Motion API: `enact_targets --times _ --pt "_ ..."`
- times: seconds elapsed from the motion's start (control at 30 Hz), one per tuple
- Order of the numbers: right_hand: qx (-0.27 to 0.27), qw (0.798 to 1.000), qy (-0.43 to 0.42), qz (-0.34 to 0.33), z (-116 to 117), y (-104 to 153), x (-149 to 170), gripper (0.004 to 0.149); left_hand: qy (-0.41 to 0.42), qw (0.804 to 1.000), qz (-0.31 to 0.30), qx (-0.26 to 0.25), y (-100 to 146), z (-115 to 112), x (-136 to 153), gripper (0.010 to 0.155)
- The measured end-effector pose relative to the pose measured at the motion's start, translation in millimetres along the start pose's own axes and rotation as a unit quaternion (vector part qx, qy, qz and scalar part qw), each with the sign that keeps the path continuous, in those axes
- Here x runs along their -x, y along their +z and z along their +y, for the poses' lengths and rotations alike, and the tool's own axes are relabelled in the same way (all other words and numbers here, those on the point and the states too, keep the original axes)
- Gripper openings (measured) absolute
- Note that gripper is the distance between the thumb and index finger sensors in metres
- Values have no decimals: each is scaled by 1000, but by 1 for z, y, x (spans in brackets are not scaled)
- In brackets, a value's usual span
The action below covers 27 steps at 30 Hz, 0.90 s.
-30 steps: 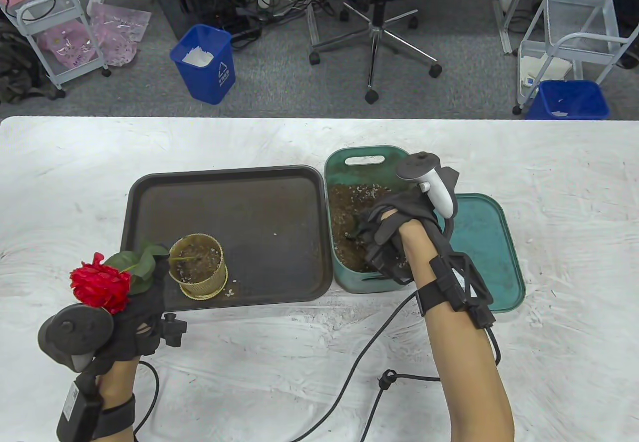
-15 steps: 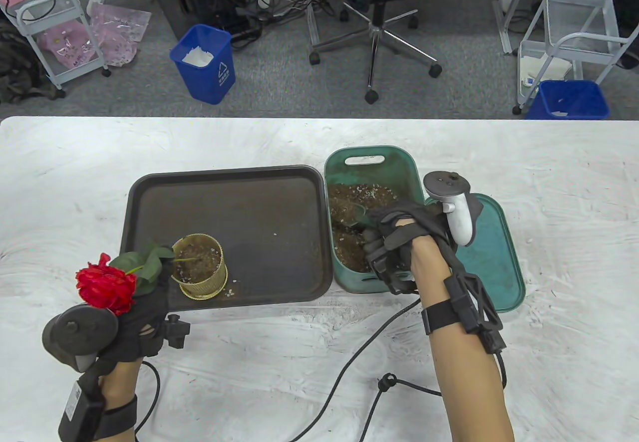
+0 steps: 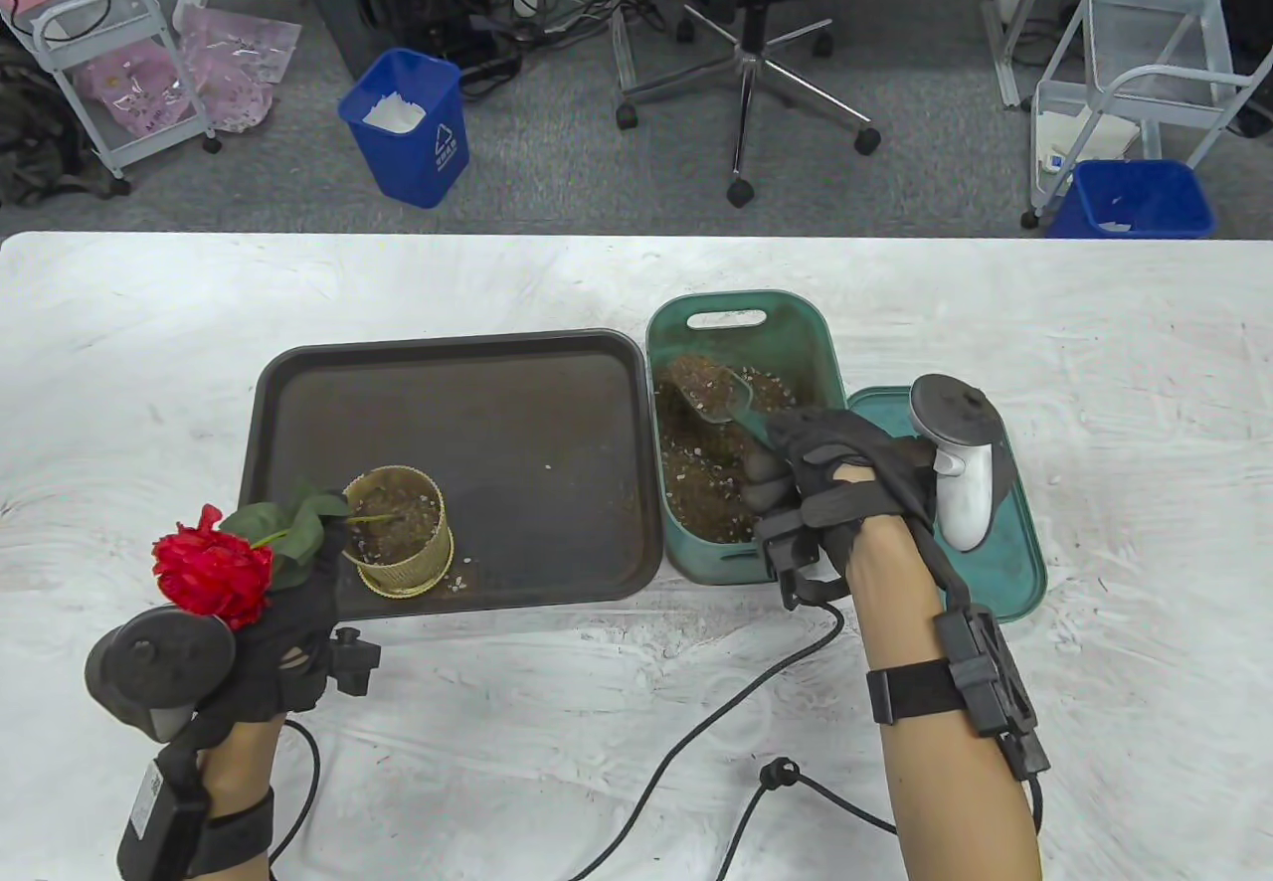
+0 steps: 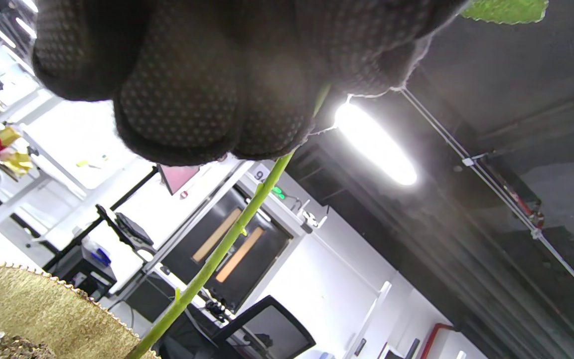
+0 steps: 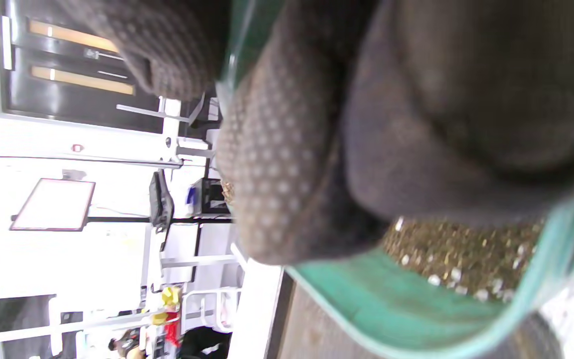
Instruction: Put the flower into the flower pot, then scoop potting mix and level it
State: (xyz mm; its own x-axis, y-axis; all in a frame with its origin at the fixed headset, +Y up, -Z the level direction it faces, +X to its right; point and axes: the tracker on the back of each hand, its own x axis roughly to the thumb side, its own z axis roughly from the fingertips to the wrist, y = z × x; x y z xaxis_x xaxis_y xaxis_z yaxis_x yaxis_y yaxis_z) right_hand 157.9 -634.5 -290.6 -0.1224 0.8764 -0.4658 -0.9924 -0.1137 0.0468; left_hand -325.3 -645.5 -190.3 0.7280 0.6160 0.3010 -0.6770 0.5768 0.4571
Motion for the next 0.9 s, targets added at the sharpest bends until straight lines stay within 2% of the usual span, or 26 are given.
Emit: enact_targets --times 0.17,0.5,0.67,0.9 --pt "-36 999 -10 -35 30 15 6 54 1 1000 0 1 0 0 0 44" --pt "-145 988 -5 -57 122 28 23 56 0 1000 -3 2 0 0 0 44" --pt "-171 984 -41 -39 168 23 46 57 0 1000 -4 3 0 -1 -1 44" --pt "-189 980 -50 -36 209 19 64 57 1 1000 -6 5 0 -1 -1 44"
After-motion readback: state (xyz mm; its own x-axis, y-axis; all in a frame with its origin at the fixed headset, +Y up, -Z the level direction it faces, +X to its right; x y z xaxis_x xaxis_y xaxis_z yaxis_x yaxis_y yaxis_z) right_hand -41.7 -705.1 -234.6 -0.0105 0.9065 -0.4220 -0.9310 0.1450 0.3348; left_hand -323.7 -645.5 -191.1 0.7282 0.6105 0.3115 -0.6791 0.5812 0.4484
